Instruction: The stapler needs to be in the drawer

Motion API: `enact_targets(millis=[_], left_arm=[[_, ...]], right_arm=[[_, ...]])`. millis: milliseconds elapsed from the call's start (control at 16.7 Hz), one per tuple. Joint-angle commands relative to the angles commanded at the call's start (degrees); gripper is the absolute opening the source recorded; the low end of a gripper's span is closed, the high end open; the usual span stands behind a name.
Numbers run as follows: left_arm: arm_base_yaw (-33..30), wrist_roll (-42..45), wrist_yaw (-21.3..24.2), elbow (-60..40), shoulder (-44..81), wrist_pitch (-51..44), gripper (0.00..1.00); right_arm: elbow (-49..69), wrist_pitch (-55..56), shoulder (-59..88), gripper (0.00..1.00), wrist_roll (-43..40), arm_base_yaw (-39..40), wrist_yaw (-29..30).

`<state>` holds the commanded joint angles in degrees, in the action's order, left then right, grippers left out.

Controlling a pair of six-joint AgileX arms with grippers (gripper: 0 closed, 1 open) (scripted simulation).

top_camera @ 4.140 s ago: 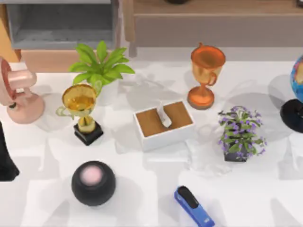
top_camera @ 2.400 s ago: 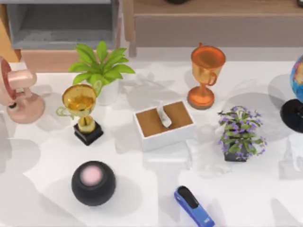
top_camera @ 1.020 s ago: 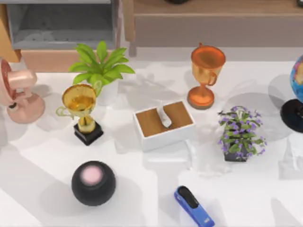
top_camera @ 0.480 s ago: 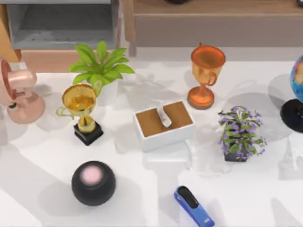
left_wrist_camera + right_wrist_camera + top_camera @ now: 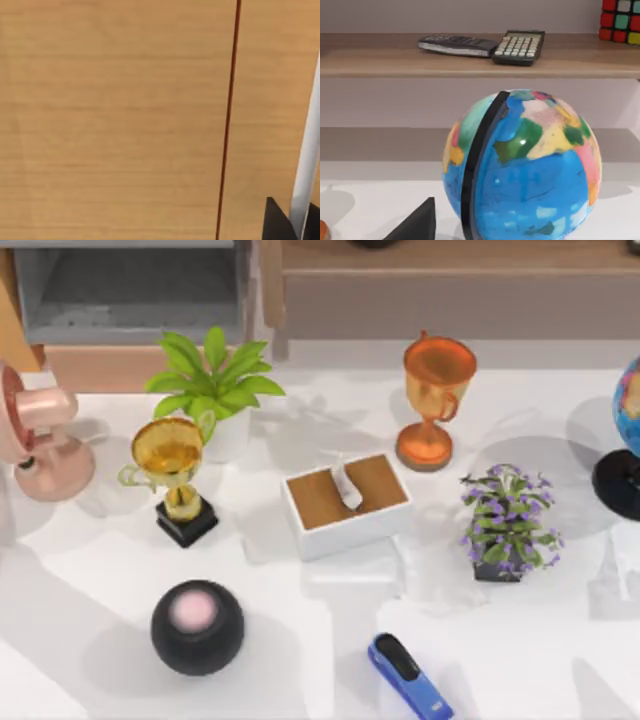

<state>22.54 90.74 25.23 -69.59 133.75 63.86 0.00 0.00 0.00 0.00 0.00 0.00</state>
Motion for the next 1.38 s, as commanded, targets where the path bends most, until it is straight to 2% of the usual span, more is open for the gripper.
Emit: enact_targets(millis=[420, 840, 1380], left_arm=[[0.47, -0.21, 0.32, 0.96, -0.34, 0.32, 0.00], [3.84, -0.13, 3.53, 14.56, -6.01, 6.94, 0.00], [5.69, 0.10, 5.34, 19.42, -8.45, 10.23, 0.00]], right_arm=[[0.00, 0.00, 0.00, 1.00, 0.00, 0.00, 0.00], [0.00, 0.00, 0.00, 1.00, 0.00, 0.00, 0.00], [0.00, 0.00, 0.00, 1.00, 0.00, 0.00, 0.00]])
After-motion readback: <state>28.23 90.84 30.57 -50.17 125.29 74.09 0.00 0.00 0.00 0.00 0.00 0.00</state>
